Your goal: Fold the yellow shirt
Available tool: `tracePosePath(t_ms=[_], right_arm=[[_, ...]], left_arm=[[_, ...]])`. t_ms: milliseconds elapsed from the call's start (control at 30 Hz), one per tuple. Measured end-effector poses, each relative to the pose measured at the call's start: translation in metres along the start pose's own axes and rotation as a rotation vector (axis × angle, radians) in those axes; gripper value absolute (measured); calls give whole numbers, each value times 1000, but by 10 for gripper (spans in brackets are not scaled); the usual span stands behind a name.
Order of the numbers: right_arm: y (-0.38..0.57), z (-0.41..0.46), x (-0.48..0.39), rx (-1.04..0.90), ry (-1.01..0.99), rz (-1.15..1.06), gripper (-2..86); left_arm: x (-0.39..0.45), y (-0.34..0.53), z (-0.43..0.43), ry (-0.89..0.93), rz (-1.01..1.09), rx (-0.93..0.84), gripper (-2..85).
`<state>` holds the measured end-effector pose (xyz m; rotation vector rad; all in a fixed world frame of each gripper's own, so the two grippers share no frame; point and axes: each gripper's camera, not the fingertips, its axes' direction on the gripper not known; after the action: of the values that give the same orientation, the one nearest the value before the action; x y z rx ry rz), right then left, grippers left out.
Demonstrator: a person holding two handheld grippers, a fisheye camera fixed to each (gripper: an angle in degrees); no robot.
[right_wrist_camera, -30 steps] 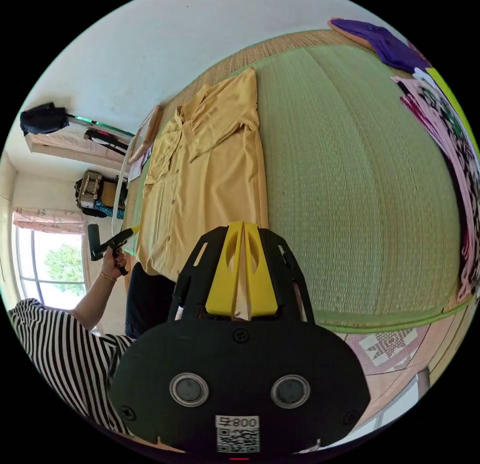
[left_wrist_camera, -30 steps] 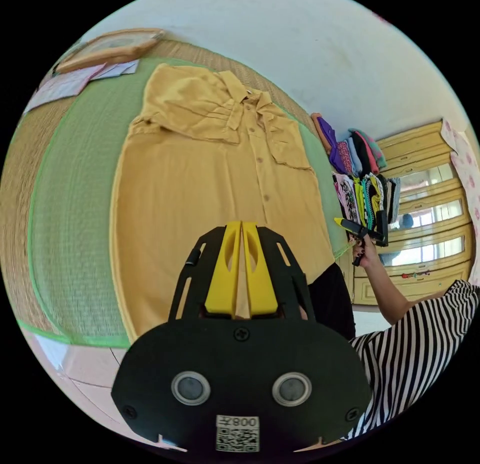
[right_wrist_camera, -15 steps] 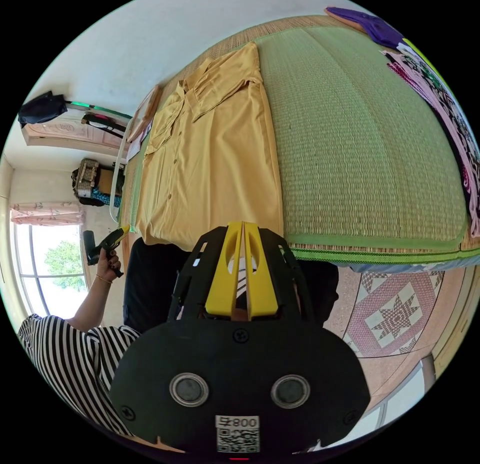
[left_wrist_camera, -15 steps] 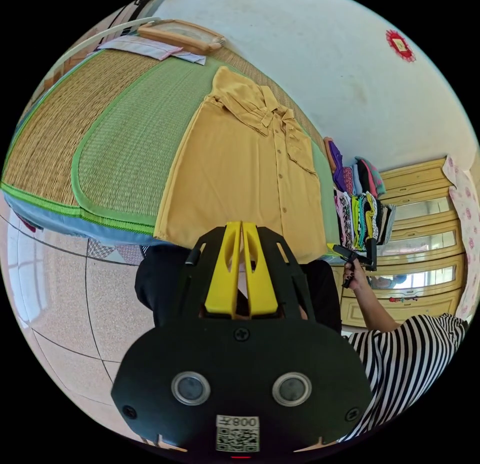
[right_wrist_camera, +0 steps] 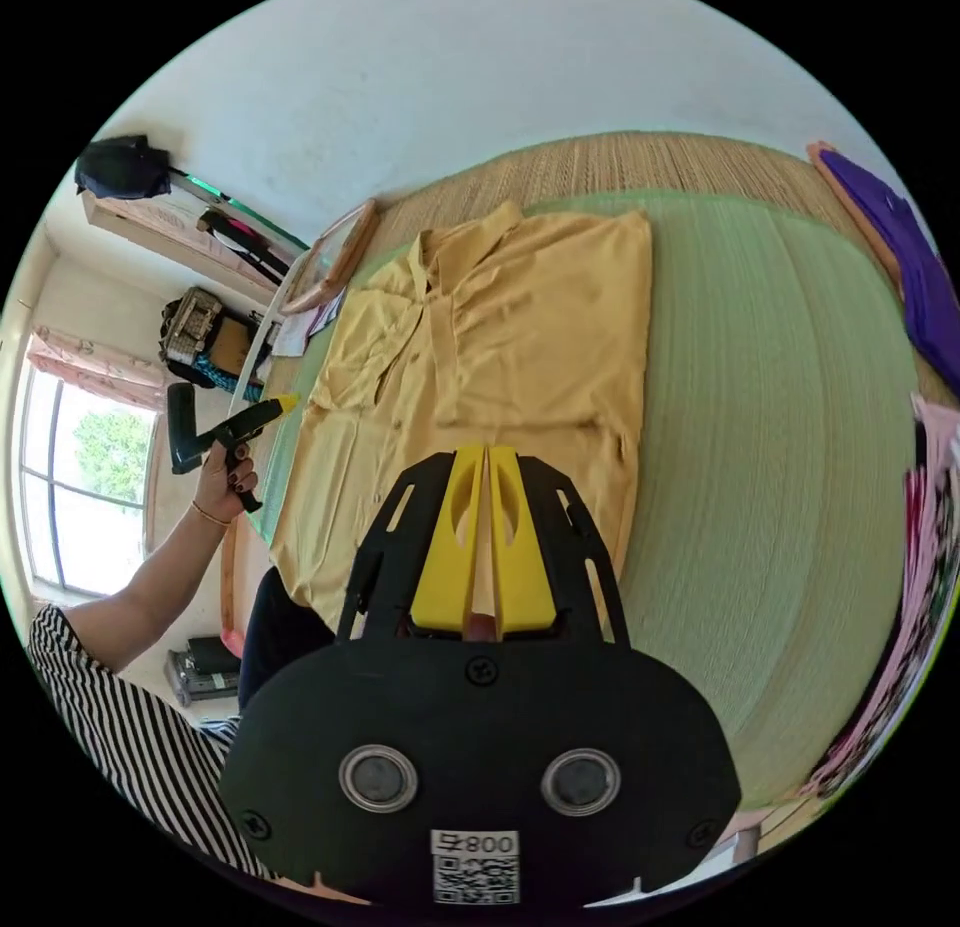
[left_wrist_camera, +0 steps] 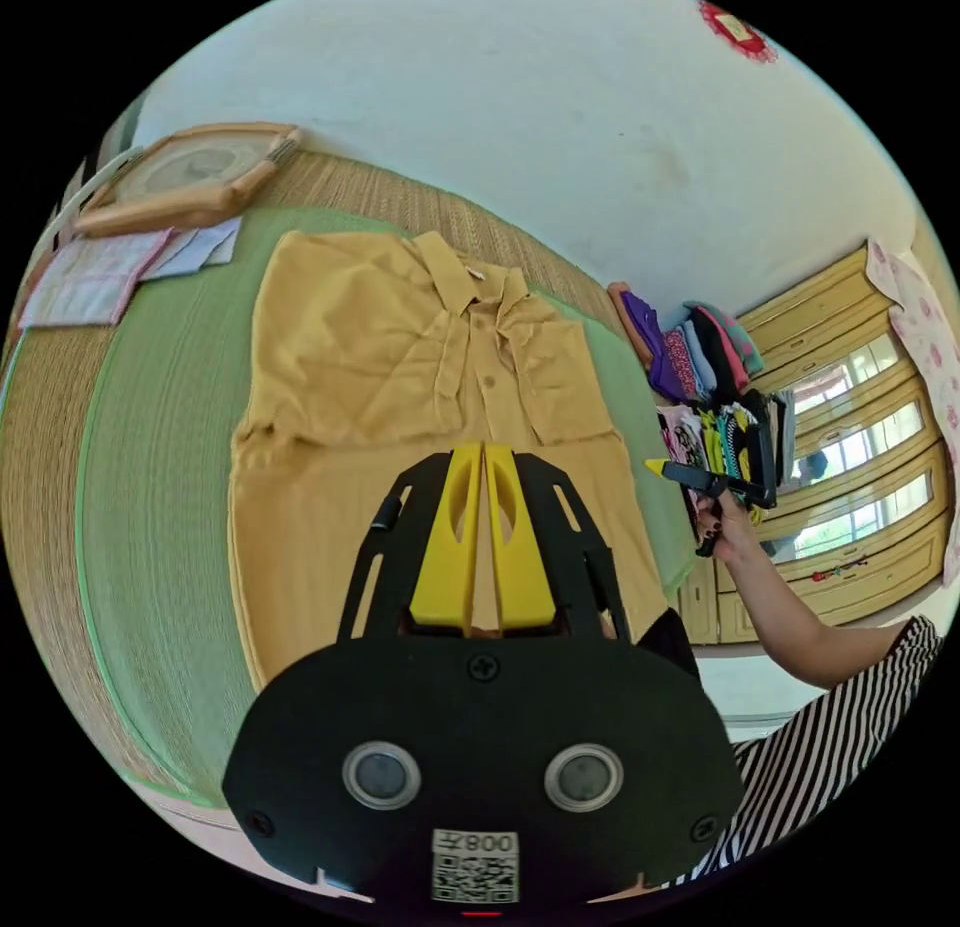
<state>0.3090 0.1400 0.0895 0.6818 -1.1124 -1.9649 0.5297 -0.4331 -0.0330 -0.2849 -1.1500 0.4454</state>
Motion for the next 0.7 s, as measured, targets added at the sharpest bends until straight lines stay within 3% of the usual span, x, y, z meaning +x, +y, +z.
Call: tracePosePath(t_ms=[233,367,700], right_arm=[[-186,44,-10,27,80,-62,1],[-253,79,-16,-11,155,-96,1],[-301,117,-32,-69,234,-136,2]], left_arm=[[-25,-137,97,-102,23,-7,3],[-42,-168,132,-137,21,1,3],[-60,-171,169,-140,-1,43,3]])
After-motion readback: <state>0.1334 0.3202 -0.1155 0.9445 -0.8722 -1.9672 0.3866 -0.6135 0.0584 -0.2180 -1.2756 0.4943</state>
